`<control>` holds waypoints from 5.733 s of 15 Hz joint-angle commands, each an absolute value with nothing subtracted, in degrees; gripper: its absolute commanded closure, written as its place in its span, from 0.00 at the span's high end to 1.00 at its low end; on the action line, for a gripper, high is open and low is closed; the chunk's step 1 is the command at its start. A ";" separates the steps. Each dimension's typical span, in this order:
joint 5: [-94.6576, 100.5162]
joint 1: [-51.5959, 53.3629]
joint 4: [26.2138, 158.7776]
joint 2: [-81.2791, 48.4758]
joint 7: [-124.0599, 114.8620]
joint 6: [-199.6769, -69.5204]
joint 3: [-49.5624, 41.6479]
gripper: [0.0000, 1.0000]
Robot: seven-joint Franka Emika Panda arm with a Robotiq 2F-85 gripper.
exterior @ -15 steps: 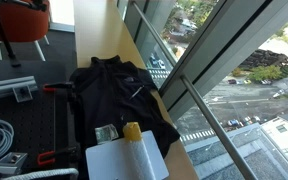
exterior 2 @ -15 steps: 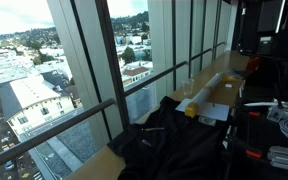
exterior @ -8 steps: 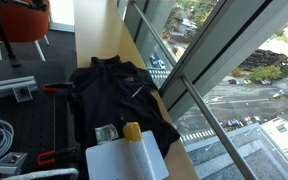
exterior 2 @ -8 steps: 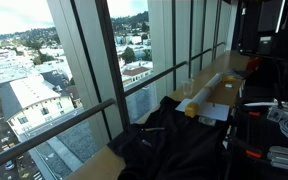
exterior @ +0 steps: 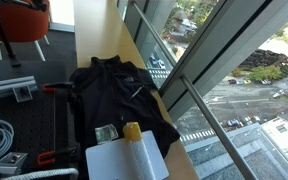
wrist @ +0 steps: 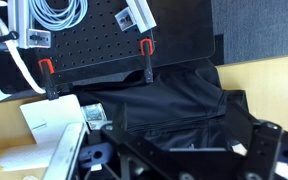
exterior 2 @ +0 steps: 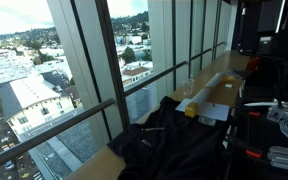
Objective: Close the zip of the jersey
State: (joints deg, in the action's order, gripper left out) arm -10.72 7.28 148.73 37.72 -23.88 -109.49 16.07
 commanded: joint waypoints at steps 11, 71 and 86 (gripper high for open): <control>-2.65 5.89 152.11 23.04 -11.25 -136.24 12.18 1.00; 9.27 5.61 117.12 -42.86 2.59 -156.14 -1.75 1.00; 9.70 5.28 116.21 -43.21 3.33 -156.32 -2.27 0.00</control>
State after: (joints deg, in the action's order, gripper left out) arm 8.62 5.09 116.53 -43.75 2.85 -156.47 -1.49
